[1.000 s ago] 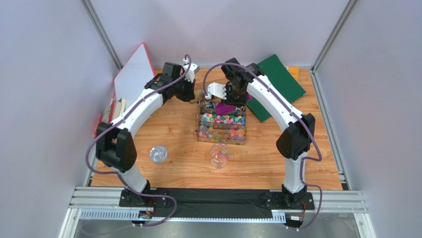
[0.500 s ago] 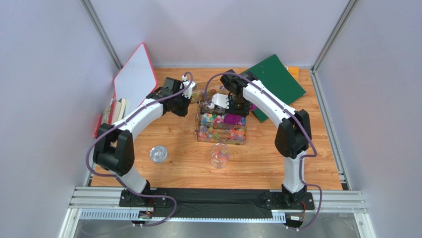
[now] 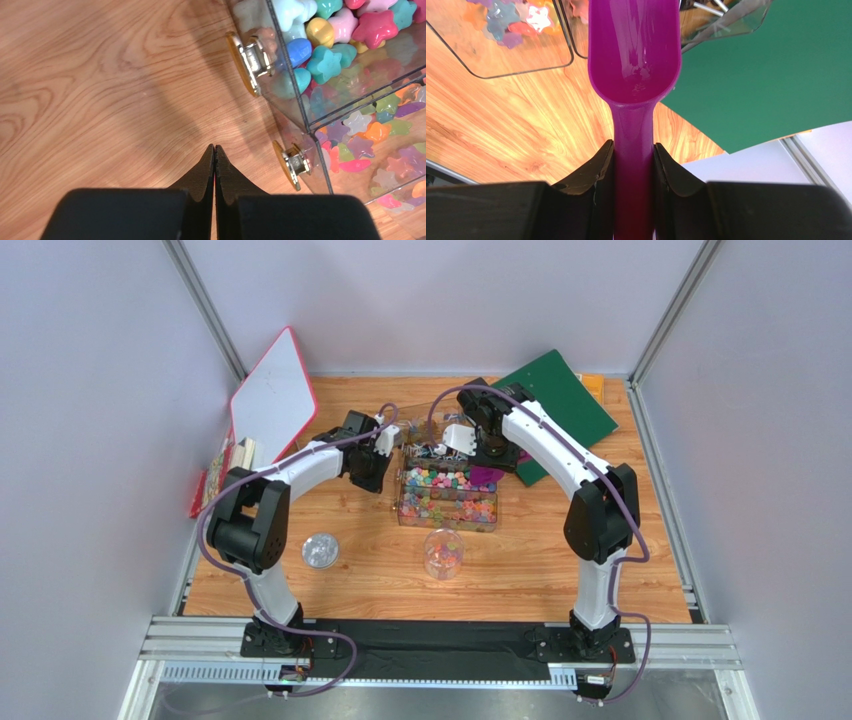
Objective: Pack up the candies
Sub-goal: Scoop the fake candies from the storage box, then place the fake candies in the packing bottle.
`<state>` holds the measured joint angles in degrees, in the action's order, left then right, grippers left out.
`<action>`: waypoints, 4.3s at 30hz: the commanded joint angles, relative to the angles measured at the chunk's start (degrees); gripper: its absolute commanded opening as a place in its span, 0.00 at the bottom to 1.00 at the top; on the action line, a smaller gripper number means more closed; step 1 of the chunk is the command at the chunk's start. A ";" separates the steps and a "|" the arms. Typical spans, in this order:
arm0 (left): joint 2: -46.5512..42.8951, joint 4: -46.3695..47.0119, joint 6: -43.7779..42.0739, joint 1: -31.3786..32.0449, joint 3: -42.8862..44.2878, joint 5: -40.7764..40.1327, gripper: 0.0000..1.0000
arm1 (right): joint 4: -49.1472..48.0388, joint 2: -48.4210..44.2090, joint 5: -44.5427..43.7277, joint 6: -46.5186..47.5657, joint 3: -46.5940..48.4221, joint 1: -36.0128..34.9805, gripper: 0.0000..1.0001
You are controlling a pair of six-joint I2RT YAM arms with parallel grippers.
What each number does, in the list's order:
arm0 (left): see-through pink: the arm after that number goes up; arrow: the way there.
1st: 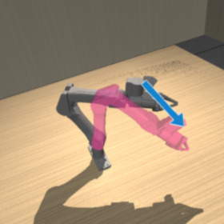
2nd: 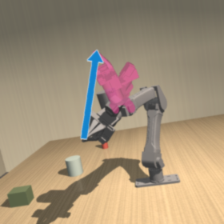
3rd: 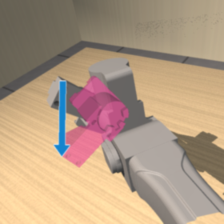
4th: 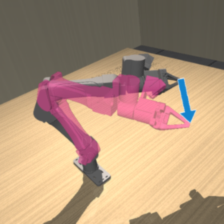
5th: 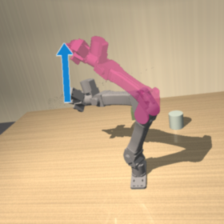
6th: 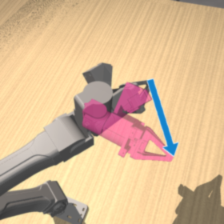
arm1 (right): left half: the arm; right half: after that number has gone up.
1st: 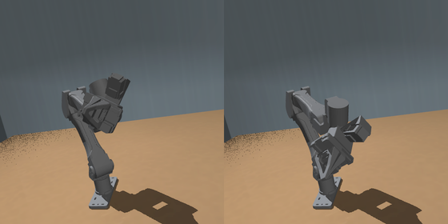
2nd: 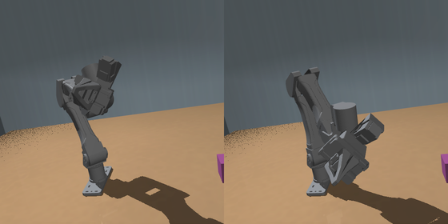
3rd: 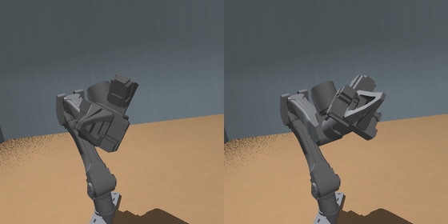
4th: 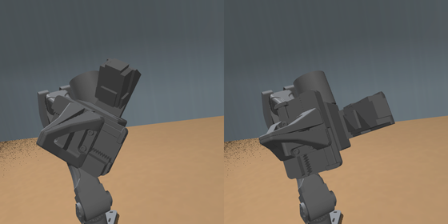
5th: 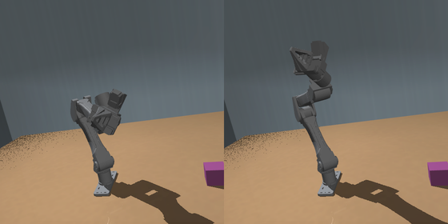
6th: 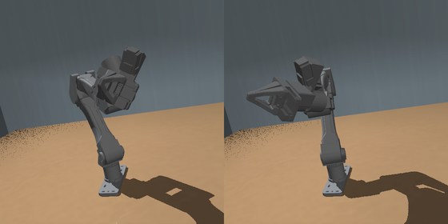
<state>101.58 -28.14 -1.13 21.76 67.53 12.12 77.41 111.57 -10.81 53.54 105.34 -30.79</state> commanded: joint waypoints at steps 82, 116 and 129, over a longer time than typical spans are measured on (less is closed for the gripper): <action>-11.40 -17.91 -4.58 -2.16 15.00 1.77 0.49 | -4.97 5.42 27.15 -6.25 -2.84 -1.65 0.00; -21.34 -20.64 -9.24 -2.33 11.05 -7.55 0.28 | -0.24 -29.21 17.50 5.61 -28.06 -4.54 0.00; -26.95 -18.79 -7.84 -2.33 6.39 -6.58 0.07 | 6.87 -28.87 5.37 -0.01 -26.42 -15.35 0.00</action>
<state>78.87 -48.34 -10.15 19.73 74.30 5.30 78.59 81.41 1.41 56.05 74.56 -43.83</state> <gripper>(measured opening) 0.073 0.285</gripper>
